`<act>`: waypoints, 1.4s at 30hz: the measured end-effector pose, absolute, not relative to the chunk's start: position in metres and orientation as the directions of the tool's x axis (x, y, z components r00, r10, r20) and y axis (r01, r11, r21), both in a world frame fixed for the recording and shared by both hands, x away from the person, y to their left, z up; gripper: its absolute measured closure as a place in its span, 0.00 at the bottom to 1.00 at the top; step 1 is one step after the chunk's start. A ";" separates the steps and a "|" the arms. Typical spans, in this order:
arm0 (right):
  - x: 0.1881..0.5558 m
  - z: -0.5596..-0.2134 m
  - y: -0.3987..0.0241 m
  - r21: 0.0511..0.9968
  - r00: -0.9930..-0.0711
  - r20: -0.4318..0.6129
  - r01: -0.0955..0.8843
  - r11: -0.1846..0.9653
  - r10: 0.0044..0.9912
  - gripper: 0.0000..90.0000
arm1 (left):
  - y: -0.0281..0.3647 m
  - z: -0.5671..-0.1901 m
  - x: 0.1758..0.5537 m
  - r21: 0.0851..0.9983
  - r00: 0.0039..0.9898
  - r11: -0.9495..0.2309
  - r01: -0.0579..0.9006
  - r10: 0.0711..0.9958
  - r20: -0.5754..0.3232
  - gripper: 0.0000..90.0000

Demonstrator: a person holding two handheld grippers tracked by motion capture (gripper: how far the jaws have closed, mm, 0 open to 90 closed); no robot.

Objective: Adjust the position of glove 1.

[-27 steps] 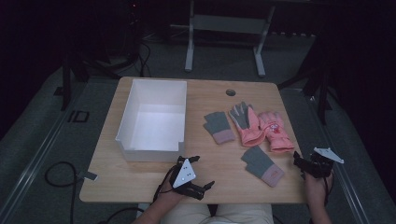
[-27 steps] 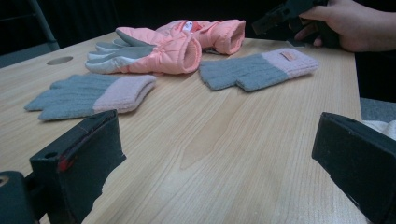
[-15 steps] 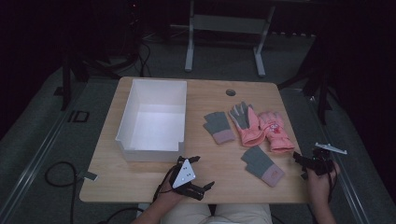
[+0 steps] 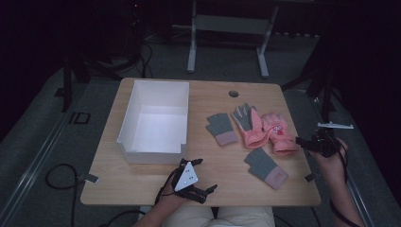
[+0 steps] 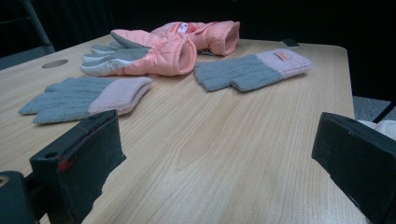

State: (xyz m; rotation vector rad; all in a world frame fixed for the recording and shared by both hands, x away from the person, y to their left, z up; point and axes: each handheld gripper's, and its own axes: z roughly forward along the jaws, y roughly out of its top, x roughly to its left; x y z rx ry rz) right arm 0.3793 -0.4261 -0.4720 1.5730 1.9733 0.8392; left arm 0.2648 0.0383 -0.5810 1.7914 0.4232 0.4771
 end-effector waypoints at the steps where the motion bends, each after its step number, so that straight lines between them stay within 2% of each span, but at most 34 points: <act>1: 0.381 -0.469 -0.421 0.719 -0.247 0.001 0.673 0.171 0.969 0.31 | 0.038 -0.581 0.265 0.965 0.851 -0.260 0.040 0.514 0.103 0.02; 8: 0.396 -0.457 -0.386 0.706 -0.369 -0.006 0.657 0.265 0.929 0.39 | 0.038 -0.581 0.265 0.965 0.851 -0.259 0.039 0.515 0.104 0.02; 19: 0.417 -0.459 -0.327 0.671 -0.499 -0.016 0.637 0.379 0.866 0.50 | 0.038 -0.581 0.264 0.965 0.852 -0.259 0.035 0.513 0.107 0.02; 32: 0.438 -0.467 -0.261 0.642 -0.596 -0.015 0.610 0.465 0.803 0.58 | 0.039 -0.581 0.264 0.966 0.855 -0.256 0.031 0.507 0.107 0.02; 42: 0.453 -0.477 -0.217 0.622 -0.633 -0.021 0.598 0.506 0.774 0.61 | 0.039 -0.581 0.264 0.966 0.857 -0.257 0.029 0.503 0.109 0.02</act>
